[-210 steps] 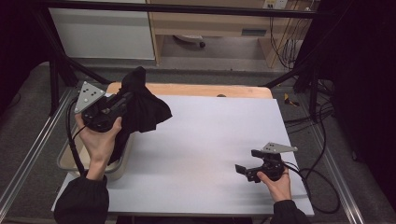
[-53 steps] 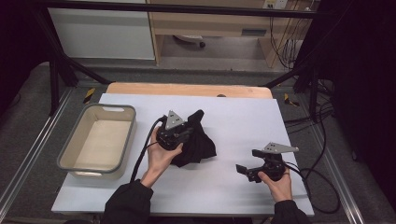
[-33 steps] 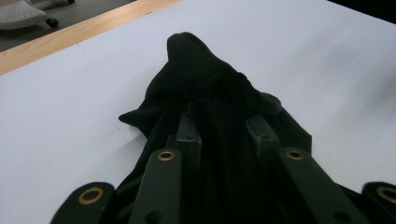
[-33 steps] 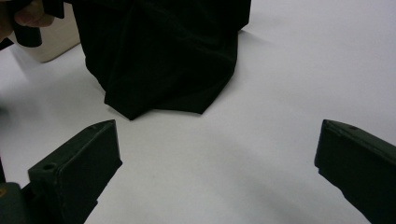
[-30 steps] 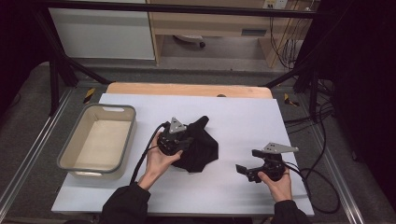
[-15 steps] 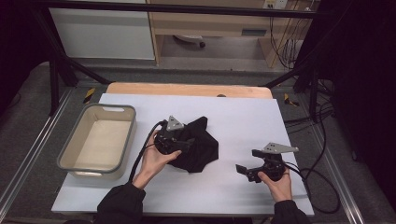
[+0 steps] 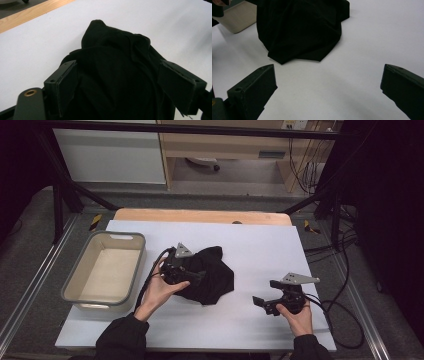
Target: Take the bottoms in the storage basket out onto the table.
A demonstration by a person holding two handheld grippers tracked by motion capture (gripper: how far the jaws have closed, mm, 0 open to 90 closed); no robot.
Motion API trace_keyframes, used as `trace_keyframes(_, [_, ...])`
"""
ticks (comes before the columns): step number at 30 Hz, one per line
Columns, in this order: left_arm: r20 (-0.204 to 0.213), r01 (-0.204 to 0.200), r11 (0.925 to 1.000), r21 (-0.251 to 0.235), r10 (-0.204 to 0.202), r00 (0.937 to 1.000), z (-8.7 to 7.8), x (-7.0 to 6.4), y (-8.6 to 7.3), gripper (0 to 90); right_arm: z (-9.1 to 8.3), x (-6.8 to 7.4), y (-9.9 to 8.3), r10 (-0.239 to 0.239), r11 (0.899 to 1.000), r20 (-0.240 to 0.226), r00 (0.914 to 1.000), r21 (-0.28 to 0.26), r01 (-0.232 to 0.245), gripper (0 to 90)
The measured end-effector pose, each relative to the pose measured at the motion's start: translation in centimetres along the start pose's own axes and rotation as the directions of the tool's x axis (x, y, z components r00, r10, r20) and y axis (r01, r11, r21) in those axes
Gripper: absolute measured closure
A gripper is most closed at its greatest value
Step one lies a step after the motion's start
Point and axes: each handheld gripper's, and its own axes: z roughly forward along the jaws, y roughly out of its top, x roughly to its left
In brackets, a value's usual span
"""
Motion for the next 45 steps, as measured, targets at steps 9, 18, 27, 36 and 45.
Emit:
trace_keyframes(9, [0.009, 0.021, 0.9997, -0.013, -0.021, 0.9997, -1.1, 0.4, 0.0, 12.0, 0.0, 0.0, 0.0, 0.001, 1.0, 0.001, 1.0, 0.002, -0.001, 0.7])
trace_keyframes(18, [0.0, 0.024, 0.9997, -0.001, -0.024, 0.9997, -2.3, 1.0, -0.4, 7.6, 0.0, 0.0, 0.0, 0.001, 1.0, 0.0, 1.0, 0.0, -0.001, 0.7])
trace_keyframes(27, [-0.019, 0.014, 0.9999, 0.001, -0.014, 0.9997, -3.6, 1.5, -1.2, 5.7, 0.0, 0.0, 0.0, 0.003, 1.0, -0.001, 1.0, 0.0, -0.003, 0.7])
trace_keyframes(36, [-0.048, 0.02, 0.9998, -0.001, -0.02, 0.9986, -5.2, 2.4, -2.4, 5.0, 0.0, 0.0, 0.0, 0.005, 1.0, -0.001, 1.0, 0.002, -0.005, 0.7])
trace_keyframes(45, [-0.072, 0.038, 0.9992, -0.009, -0.039, 0.9966, -6.7, 3.5, -3.7, 5.0, 0.0, 0.0, 0.0, 0.007, 1.0, -0.002, 1.0, 0.003, -0.007, 0.7])
